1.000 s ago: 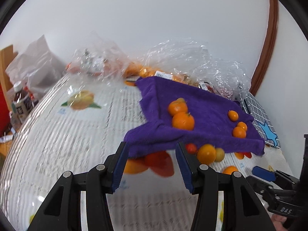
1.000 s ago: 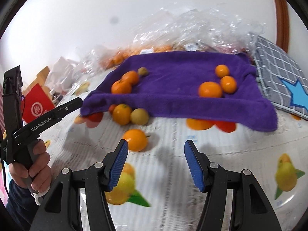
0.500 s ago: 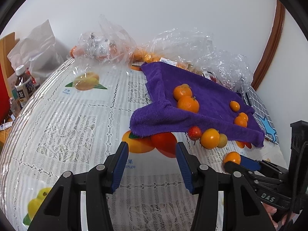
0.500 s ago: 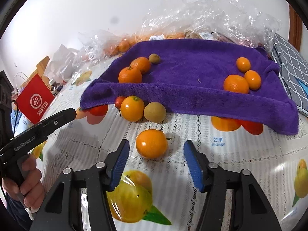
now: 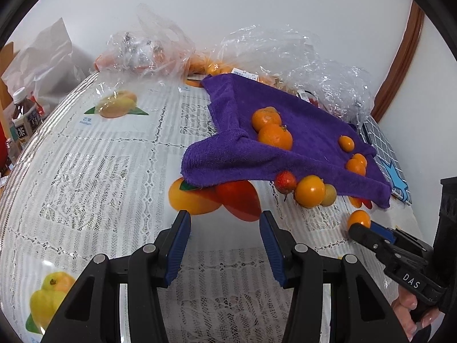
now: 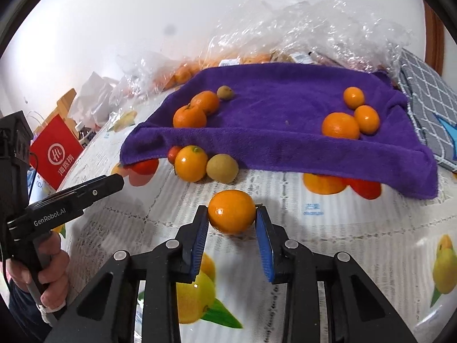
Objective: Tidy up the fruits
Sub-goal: 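Grasp a red cherry tomato with the left tool while the right holds the orange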
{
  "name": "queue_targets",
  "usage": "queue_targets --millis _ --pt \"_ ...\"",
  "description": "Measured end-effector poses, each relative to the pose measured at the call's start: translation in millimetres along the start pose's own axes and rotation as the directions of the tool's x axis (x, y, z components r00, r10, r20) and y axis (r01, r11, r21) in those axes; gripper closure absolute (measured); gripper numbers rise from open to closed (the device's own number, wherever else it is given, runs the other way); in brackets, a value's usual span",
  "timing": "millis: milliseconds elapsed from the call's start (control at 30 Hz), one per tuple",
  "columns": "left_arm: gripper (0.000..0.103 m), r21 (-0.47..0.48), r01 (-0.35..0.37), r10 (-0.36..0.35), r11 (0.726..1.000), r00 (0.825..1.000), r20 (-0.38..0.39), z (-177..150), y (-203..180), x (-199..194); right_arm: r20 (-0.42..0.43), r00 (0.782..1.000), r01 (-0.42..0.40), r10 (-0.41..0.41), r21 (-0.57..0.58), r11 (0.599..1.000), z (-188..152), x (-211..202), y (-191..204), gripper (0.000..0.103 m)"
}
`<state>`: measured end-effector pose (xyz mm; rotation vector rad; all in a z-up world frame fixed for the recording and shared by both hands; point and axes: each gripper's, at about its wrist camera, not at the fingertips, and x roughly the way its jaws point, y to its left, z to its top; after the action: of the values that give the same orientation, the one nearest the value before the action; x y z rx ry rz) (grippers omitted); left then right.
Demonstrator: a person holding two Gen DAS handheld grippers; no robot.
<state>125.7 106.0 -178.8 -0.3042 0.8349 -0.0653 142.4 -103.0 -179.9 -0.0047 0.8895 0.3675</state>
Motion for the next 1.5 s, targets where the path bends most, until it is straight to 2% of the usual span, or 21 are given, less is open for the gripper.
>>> queue_targets --millis 100,267,433,567,733,933,1133,1333,1433,1500 --pt "0.056 -0.006 0.016 -0.016 1.000 1.000 0.001 0 2 -1 0.013 1.000 0.018 -0.018 -0.006 1.000 -2 -6 -7 0.069" --pt "0.066 0.018 0.071 -0.071 0.997 0.997 -0.007 0 -5 0 0.033 0.999 0.039 -0.040 0.012 0.999 -7 -19 -32 0.069" --pt "0.071 0.020 0.094 -0.094 0.995 0.996 0.003 6 -19 6 0.043 0.992 0.118 -0.117 -0.012 0.993 -10 -28 -55 0.069" --pt "0.071 0.020 0.106 -0.106 0.994 0.994 -0.012 13 -33 18 0.047 0.986 0.161 -0.160 -0.017 0.987 -10 -31 -72 0.069" --pt "0.072 0.014 0.096 -0.096 0.995 0.995 -0.037 19 -48 39 0.056 0.994 0.093 -0.095 0.047 0.995 -10 -36 -91 0.069" --pt "0.072 0.007 0.094 -0.094 0.996 0.995 -0.029 25 -53 47 0.065 0.997 0.048 -0.050 0.046 0.998 -11 -37 -89 0.069" --pt "0.073 0.024 0.066 -0.064 0.998 0.996 -0.066 28 -59 58 0.056 0.997 0.047 -0.049 0.036 0.998 -11 -35 -86 0.069" --pt "0.073 0.062 0.051 -0.047 0.997 0.997 -0.064 27 -66 59 0.052 0.998 0.046 -0.048 0.038 0.998 -11 -35 -86 0.069" --pt "0.080 0.044 0.060 -0.057 0.997 0.996 -0.066 28 -63 60 0.050 0.998 0.042 -0.044 0.038 0.998 -11 -34 -86 0.069" --pt "0.080 0.021 0.082 -0.081 0.996 0.995 -0.060 28 -58 59 0.050 0.998 0.040 -0.042 0.040 0.998 -10 -34 -87 0.069"
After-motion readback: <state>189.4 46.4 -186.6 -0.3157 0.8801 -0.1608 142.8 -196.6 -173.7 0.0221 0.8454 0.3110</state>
